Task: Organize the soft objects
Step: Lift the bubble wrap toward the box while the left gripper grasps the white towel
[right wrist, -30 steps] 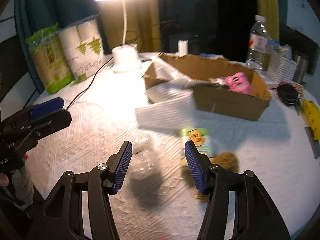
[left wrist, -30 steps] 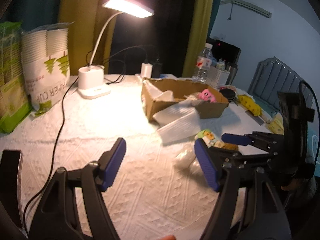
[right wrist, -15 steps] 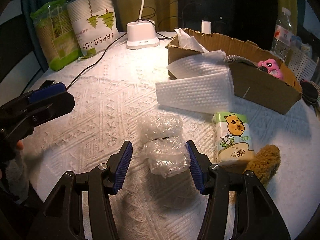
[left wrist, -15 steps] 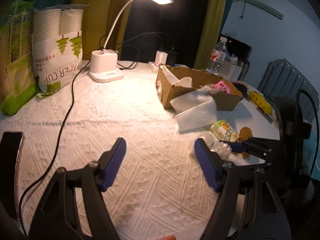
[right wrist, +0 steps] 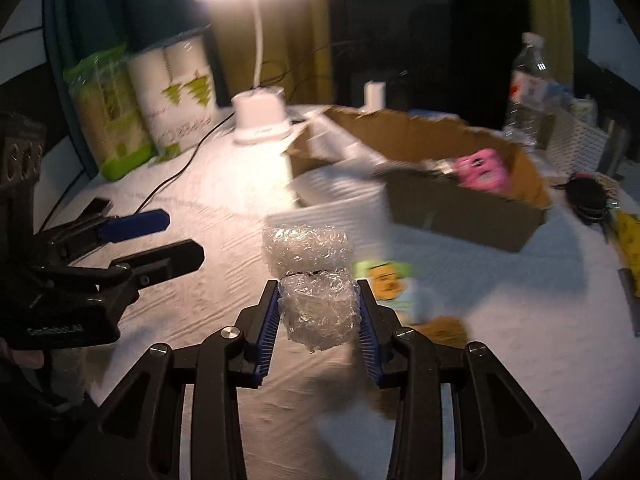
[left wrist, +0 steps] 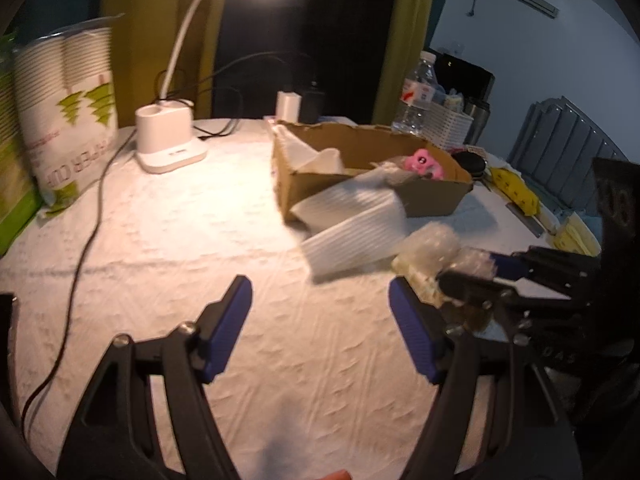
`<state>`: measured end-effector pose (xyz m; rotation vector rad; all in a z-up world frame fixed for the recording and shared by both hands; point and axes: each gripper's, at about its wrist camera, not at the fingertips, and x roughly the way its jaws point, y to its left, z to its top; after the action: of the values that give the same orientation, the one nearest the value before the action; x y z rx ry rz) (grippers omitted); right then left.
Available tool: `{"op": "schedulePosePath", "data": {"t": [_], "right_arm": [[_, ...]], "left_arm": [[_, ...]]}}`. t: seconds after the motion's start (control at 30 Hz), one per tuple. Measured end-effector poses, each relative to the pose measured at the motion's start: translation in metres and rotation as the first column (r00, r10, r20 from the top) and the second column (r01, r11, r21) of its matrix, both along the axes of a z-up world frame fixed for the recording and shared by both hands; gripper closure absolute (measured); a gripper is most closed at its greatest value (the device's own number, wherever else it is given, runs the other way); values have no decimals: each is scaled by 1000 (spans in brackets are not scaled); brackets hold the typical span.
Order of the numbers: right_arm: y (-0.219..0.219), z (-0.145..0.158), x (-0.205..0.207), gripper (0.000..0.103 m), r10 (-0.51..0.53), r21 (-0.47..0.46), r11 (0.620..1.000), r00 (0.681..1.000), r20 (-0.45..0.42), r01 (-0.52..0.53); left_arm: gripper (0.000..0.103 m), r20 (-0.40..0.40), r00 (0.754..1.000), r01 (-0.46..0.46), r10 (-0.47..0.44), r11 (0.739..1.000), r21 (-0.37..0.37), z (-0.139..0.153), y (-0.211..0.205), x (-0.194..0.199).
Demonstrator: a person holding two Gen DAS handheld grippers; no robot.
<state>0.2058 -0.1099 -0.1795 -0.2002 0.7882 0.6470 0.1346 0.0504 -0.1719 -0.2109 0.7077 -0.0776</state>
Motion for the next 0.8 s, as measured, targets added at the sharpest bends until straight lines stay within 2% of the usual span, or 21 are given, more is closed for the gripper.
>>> {"op": "schedulePosePath", "data": {"t": [0.2,0.4,0.5,0.57,0.8], "right_arm": [[-40,2,23,64,-76,35,997,997,8,76],[-76,-2,47,64,-128,72,989,992,-1,128],[-93,-8,59,64,-147,82,986,989,-21,148],[-104,-12,68,64,-159,89,983,987,-34,161],[-123,-23,91,64,-178,111,976,982,-70,185]], "left_arm": [[29,-46,999,21,-21,1000,-7,1,-21,41],[29,-102,995,1,-1,1000,-4,-11,-39,78],[29,-135,991,-11,14,1000,23,-19,-46,95],[29,-146,989,-23,33,997,75,-23,-51,106],[29,-241,970,1,23,995,99,-47,-60,138]]}}
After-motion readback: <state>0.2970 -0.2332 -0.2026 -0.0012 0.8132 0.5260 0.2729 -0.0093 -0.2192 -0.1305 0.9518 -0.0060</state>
